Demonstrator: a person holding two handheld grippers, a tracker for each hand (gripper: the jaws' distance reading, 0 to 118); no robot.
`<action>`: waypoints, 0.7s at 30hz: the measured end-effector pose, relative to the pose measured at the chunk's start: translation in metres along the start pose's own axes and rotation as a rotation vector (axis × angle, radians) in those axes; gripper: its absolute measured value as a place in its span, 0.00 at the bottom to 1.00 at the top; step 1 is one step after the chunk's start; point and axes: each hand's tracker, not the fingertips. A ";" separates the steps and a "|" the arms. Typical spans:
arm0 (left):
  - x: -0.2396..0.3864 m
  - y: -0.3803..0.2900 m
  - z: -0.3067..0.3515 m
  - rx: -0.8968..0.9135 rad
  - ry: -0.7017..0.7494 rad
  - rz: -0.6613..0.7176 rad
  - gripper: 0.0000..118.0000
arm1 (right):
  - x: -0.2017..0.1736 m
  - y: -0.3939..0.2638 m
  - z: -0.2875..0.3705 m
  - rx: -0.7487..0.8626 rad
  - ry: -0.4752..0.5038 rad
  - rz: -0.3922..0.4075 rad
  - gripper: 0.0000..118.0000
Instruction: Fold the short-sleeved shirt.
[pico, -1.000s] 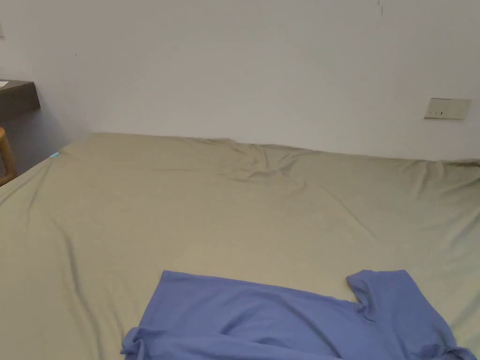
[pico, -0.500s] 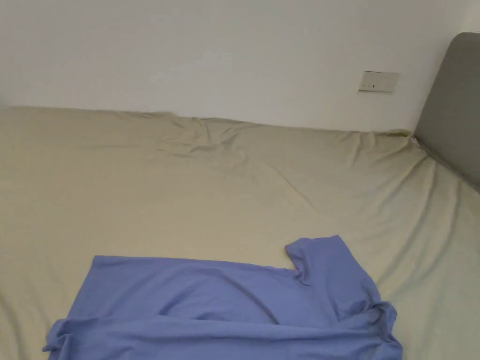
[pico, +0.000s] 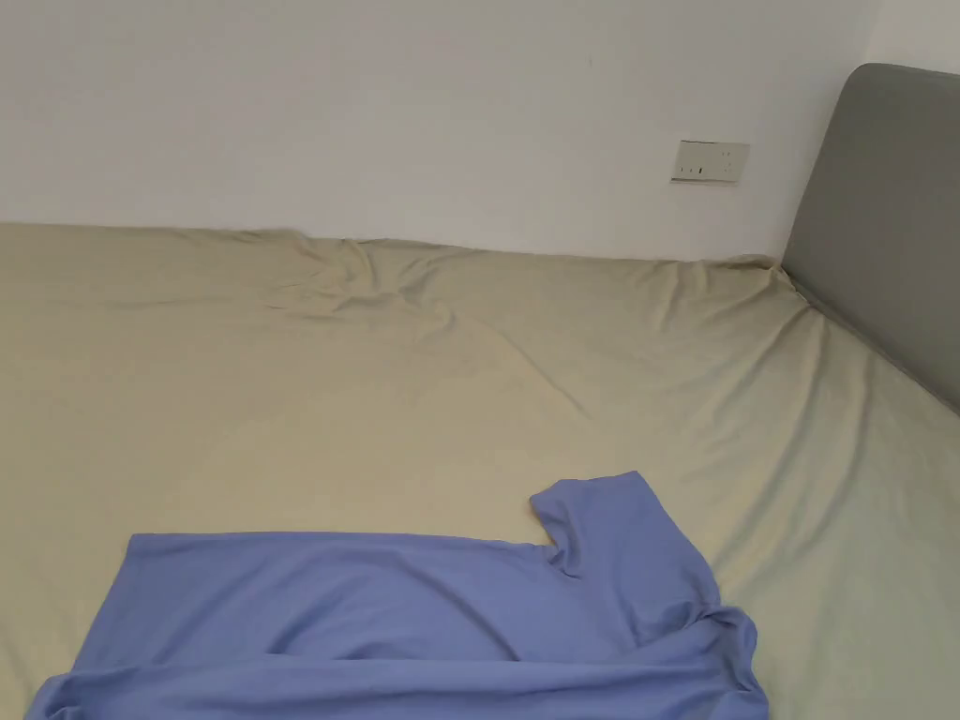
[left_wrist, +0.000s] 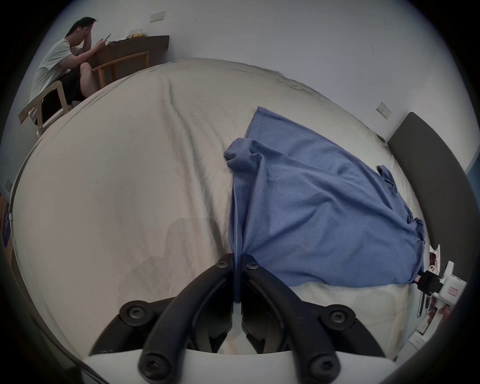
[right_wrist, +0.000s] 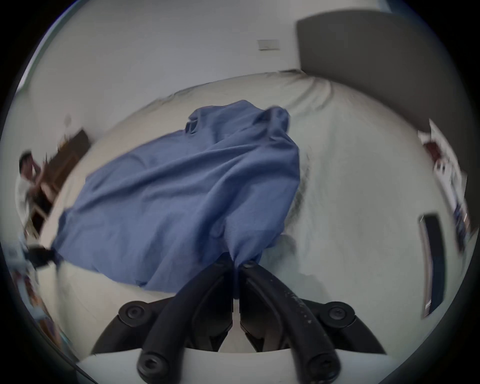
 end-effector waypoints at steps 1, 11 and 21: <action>-0.002 0.001 0.007 0.007 -0.010 0.003 0.03 | -0.003 0.001 0.006 0.010 -0.023 0.041 0.06; -0.013 -0.033 0.103 0.082 0.004 -0.083 0.03 | 0.009 -0.023 0.103 0.089 -0.083 0.006 0.06; -0.039 -0.118 0.085 -0.122 0.070 -0.082 0.03 | 0.008 -0.107 0.120 -0.109 -0.153 0.042 0.06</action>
